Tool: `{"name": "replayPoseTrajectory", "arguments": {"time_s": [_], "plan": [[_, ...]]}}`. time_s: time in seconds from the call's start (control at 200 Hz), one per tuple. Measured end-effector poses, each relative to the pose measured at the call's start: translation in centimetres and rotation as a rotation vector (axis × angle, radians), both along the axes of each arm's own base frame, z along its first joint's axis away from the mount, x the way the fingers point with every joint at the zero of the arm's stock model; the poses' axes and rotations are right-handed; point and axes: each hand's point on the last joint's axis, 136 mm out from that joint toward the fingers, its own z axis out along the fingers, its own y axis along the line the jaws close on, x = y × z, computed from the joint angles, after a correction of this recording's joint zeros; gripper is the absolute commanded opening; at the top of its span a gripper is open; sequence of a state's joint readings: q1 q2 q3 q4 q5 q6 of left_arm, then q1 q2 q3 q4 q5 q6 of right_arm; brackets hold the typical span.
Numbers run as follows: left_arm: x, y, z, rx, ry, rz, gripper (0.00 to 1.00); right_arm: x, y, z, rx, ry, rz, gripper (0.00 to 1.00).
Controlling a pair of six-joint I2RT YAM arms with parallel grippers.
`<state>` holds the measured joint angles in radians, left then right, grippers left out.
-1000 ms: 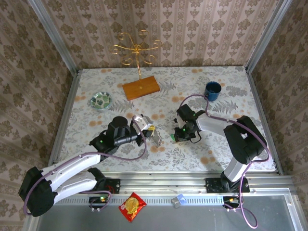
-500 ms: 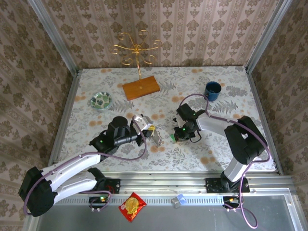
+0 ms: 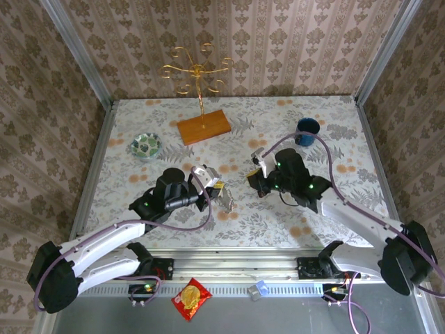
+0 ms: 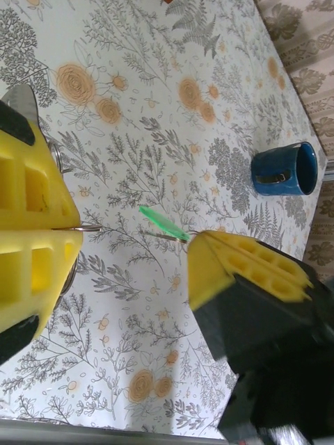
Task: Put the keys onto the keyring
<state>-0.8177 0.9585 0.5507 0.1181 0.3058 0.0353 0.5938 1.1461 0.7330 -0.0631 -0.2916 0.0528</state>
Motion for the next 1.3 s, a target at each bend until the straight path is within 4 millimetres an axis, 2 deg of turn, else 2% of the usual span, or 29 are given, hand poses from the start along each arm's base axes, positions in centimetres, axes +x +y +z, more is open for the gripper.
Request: {"name": "replayPoseTrajectory", "arguments": {"time_s": [0.225, 0.42, 0.925, 1.3], "plan": [[0.0, 0.0, 0.1, -0.007, 0.015, 0.006, 0.0, -0.5, 1.8, 2.1, -0.024, -0.222, 0.151, 0.0], [0.0, -0.1, 0.2, -0.016, 0.021, 0.005, 0.0, -1.4, 2.7, 2.4, -0.066, -0.313, 0.245, 0.0], [0.2, -0.5, 1.5, -0.077, 0.01, 0.008, 0.0, -2.4, 3.9, 2.6, -0.105, -0.393, 0.341, 0.0], [0.2, -0.5, 0.8, -0.079, 0.028, 0.014, 0.0, -2.5, 4.7, 3.2, -0.08, -0.414, 0.349, 0.0]]}}
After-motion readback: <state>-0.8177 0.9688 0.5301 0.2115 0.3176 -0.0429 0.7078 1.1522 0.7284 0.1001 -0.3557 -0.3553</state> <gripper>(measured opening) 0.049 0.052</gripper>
